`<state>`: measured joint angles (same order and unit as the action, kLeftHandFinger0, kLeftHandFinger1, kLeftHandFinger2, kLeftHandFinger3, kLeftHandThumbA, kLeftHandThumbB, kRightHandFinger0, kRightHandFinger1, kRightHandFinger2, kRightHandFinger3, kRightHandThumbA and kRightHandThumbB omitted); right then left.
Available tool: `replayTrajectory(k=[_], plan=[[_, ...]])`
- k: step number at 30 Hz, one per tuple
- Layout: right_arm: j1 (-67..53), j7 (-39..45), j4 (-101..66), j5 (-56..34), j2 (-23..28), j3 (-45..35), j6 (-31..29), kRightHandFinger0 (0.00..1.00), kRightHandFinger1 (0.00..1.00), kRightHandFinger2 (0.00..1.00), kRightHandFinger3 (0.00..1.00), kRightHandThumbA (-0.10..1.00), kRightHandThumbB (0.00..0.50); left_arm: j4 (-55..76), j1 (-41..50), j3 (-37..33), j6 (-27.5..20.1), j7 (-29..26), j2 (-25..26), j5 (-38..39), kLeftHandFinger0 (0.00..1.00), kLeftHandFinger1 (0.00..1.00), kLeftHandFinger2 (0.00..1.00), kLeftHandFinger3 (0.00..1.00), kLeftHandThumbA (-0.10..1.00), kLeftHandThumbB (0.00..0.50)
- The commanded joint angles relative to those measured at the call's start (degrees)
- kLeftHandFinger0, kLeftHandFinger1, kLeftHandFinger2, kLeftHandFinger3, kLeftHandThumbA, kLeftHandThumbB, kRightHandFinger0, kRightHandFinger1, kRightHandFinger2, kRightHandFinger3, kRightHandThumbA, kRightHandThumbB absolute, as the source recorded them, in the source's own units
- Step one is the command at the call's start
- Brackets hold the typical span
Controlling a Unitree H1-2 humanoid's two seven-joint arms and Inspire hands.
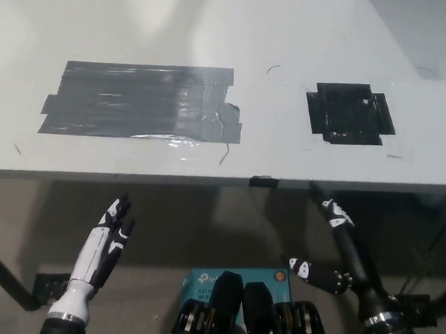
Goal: A person hands an oraange duster to the robot and the robot grabs it with its right hand and places it on the black marked spot infron tof it on the desk
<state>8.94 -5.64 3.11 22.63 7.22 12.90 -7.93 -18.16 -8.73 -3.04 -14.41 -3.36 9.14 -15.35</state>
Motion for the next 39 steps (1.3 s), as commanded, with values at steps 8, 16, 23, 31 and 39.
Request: replayTrajectory(k=[8,16,23,31,39], plan=[[5.29,1.52,-27.06,-0.96,-0.8,-7.97,7.13,1.0,1.0,1.0,1.0,0.94,0.258,1.33,0.52,-0.21,-2.38,-1.14,0.49,-1.16,1.0,1.0,1.0,1.0,1.0,0.089],[8.48,1.15,-29.74,0.83,-2.54,-9.56,8.21,1.0,1.0,1.0,1.0,1.0,0.25,1.69,0.6,-0.43,-1.99,-0.9,0.65,-1.56,1.0,1.0,1.0,1.0,1.0,0.08],[10.92,2.04,-30.38,2.92,-3.17,-9.35,10.68,1.0,1.0,1.0,1.0,1.0,0.263,1.46,0.98,-0.44,-1.92,-0.62,0.3,-1.04,1.0,1.0,1.0,1.0,1.0,0.094],[18.32,2.88,-26.02,5.26,-4.19,-8.23,14.32,1.0,1.0,1.0,1.0,1.0,0.237,1.72,0.93,-0.66,-1.82,-0.48,0.43,-1.5,1.0,1.0,1.0,1.0,1.0,0.082],[29.0,4.81,-14.44,3.21,-3.65,-8.33,18.3,1.0,1.0,1.0,1.0,1.0,0.233,1.55,0.2,-0.52,-1.38,-0.22,0.45,-1.17,1.0,1.0,1.0,1.0,0.97,0.082]])
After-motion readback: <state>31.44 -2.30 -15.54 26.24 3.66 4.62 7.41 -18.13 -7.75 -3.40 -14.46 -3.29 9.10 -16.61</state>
